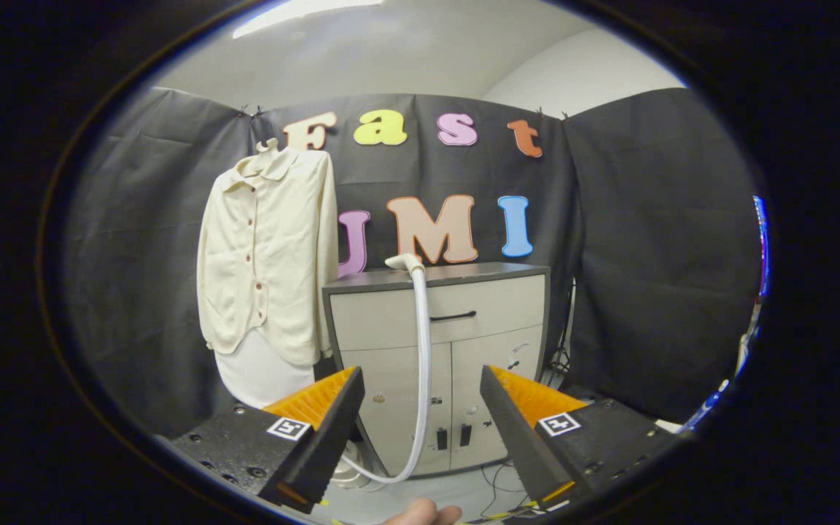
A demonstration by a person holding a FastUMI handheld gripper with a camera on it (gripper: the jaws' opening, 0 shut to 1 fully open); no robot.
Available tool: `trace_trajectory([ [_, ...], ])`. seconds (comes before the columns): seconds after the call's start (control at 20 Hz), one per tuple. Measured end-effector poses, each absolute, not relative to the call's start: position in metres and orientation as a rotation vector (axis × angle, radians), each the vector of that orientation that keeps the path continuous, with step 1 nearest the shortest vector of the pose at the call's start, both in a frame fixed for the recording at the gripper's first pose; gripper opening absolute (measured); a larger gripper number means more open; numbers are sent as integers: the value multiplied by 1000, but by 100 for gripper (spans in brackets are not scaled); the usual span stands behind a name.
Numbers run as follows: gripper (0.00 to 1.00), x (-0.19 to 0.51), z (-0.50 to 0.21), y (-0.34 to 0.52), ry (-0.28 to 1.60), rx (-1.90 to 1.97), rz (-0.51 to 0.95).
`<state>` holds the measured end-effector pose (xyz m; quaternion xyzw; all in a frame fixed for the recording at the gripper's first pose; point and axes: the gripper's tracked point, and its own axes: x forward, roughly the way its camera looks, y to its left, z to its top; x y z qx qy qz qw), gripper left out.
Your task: Iron the clothes twice with a garment steamer, once on the left side and once on the right side.
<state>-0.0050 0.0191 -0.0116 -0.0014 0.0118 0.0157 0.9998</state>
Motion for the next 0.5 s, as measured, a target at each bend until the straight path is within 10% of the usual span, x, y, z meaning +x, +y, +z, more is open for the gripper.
trace_trajectory([
  [0.5,98,-11,-13,20,32,-3,33],
])
